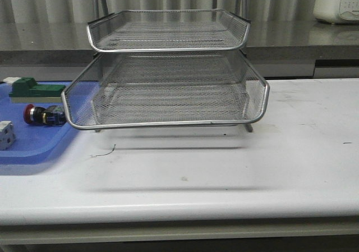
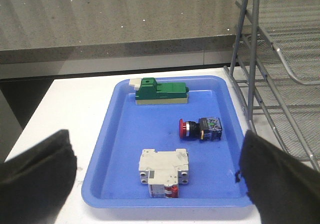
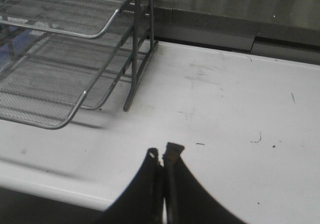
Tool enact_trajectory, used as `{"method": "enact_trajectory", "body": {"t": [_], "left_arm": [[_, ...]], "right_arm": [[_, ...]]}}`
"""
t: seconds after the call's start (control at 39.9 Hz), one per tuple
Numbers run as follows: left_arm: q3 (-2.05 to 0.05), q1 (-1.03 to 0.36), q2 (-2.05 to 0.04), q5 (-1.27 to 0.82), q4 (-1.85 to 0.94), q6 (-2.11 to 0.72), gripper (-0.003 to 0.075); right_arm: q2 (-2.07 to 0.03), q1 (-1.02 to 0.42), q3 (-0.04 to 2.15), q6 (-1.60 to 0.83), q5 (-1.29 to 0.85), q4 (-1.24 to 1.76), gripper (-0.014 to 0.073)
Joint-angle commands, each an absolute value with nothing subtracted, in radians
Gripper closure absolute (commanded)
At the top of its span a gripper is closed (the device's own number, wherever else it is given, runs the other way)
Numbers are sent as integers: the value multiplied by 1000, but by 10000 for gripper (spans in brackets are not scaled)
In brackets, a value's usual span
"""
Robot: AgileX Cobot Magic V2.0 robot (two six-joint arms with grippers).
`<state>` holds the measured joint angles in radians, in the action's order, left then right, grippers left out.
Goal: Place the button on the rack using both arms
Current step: 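Release the tier and raise the right gripper away from the rack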
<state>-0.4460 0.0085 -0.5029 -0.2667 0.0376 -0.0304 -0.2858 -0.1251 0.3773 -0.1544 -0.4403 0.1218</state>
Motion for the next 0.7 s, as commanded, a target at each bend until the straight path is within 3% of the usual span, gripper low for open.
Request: {"method": "enact_trajectory", "body": {"t": [0.0, 0.68], "left_arm": [[-483, 8, -513, -186, 39, -32, 103], [-485, 8, -518, -182, 37, -32, 103]], "right_arm": [[-290, -124, 402, -155, -346, 115, 654], [-290, -127, 402, -155, -353, 115, 654]]}}
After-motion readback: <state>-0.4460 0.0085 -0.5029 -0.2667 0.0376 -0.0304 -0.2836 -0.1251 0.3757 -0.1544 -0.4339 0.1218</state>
